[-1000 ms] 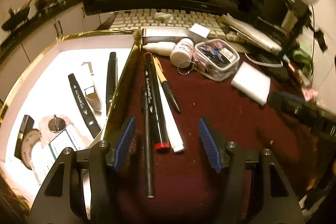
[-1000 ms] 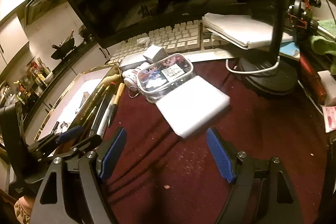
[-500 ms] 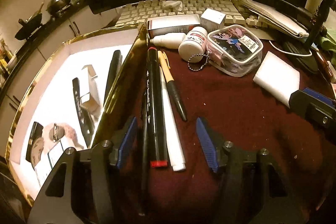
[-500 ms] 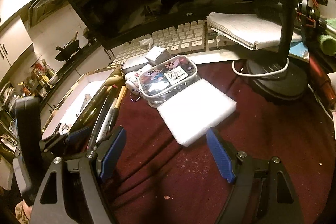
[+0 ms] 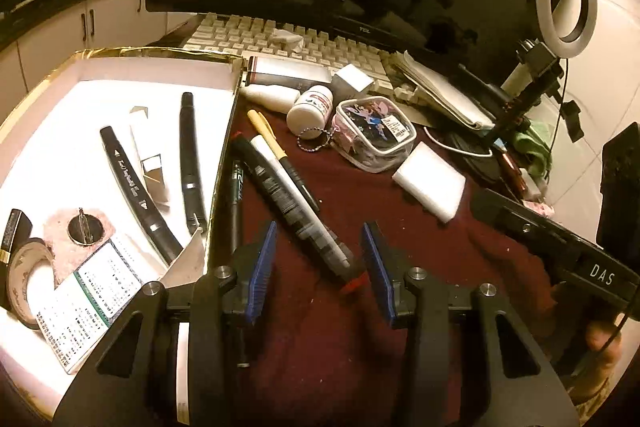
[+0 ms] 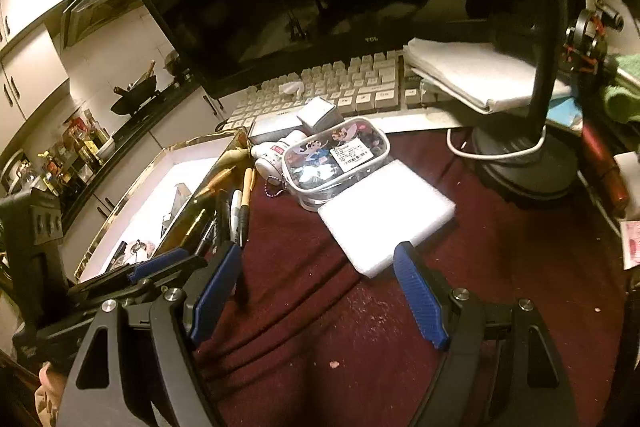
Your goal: Organize objects
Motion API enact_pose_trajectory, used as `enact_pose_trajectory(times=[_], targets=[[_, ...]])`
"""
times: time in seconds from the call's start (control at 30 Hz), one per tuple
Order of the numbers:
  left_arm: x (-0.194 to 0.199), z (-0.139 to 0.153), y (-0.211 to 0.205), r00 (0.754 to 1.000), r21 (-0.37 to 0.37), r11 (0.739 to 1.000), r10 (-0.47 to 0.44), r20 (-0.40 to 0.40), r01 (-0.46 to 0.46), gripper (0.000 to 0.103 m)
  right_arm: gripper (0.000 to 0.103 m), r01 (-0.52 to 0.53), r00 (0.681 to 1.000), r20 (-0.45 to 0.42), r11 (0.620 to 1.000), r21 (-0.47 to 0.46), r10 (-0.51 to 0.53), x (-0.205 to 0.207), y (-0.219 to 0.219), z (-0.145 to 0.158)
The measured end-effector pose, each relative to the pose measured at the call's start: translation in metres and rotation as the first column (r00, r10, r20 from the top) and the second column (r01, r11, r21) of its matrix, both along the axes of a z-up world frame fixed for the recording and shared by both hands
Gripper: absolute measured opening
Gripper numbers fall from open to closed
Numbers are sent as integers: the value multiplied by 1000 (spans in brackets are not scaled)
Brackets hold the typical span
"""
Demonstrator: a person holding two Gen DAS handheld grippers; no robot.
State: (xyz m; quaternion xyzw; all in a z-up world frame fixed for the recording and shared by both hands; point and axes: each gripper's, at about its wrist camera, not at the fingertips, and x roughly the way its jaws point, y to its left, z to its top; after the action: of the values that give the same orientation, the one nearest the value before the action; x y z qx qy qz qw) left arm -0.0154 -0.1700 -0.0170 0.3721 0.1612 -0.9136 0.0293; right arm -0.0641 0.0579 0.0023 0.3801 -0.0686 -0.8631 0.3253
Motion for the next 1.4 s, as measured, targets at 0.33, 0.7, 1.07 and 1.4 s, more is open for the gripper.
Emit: enact_pose_trajectory(times=[0.33, 0.7, 1.07, 1.4], targets=[[-13, -5, 17, 995, -147, 989, 33, 96, -19, 42, 79, 18, 1000, -9, 1000, 16, -18, 7, 3, 7], [-20, -9, 40, 996, -182, 983, -20, 88, 36, 36, 79, -26, 999, -28, 999, 19, 26, 19, -8, 14], [-1, -9, 30, 1000, -150, 989, 17, 0, -17, 16, 79, -92, 995, -33, 993, 71, 94, 16, -39, 15], [-24, -14, 39, 997, -247, 969, 43, 60, -27, 16, 79, -61, 998, -19, 995, 76, 63, 13, -38, 7]])
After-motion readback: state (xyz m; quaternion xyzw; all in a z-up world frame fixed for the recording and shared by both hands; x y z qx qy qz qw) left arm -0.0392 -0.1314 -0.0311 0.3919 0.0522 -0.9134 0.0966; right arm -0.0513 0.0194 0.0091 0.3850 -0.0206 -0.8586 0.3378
